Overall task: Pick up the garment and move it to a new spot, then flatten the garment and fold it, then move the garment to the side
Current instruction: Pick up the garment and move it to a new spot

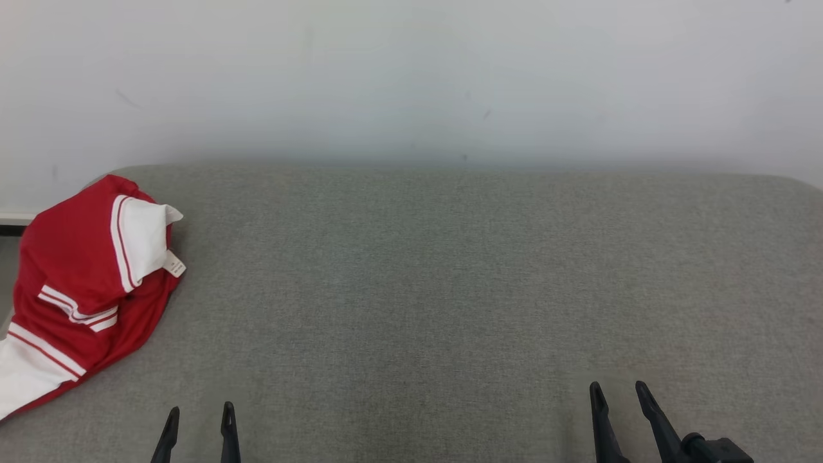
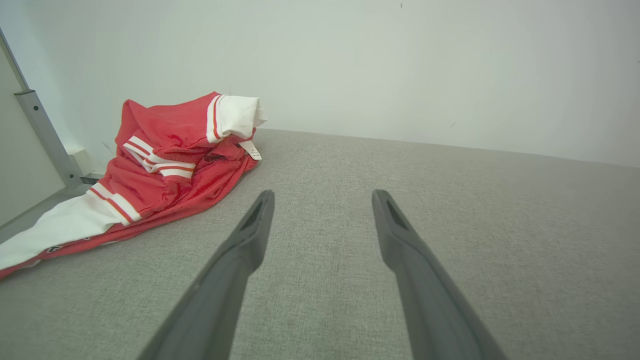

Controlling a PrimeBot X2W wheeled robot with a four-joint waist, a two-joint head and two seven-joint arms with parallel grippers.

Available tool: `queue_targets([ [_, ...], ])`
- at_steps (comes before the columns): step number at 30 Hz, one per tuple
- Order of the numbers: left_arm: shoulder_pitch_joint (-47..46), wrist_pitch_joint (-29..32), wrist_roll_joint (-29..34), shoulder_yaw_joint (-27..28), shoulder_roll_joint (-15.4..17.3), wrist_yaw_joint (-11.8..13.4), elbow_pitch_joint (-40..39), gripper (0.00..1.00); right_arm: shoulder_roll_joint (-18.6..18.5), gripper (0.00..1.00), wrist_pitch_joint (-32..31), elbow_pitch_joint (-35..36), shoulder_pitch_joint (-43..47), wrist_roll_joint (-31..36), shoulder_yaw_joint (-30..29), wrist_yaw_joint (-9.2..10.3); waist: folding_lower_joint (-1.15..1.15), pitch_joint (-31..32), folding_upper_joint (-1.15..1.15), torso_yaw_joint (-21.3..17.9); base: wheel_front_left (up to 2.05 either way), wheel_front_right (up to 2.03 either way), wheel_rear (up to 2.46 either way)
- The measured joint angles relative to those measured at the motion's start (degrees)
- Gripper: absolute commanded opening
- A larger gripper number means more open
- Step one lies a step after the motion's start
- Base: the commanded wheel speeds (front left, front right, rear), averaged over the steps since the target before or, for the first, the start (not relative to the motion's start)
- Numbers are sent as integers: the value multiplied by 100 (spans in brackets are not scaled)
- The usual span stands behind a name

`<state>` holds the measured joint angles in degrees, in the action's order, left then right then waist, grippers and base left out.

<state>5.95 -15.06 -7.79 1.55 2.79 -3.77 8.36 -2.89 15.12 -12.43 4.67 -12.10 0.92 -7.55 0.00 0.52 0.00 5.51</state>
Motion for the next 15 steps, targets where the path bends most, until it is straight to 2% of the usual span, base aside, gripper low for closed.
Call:
queue_targets([
  [15, 79, 1, 112, 59, 0, 83, 124, 100, 1, 100, 1, -59, 56, -11, 59, 0, 0, 48, 0, 898, 0, 0, 0],
])
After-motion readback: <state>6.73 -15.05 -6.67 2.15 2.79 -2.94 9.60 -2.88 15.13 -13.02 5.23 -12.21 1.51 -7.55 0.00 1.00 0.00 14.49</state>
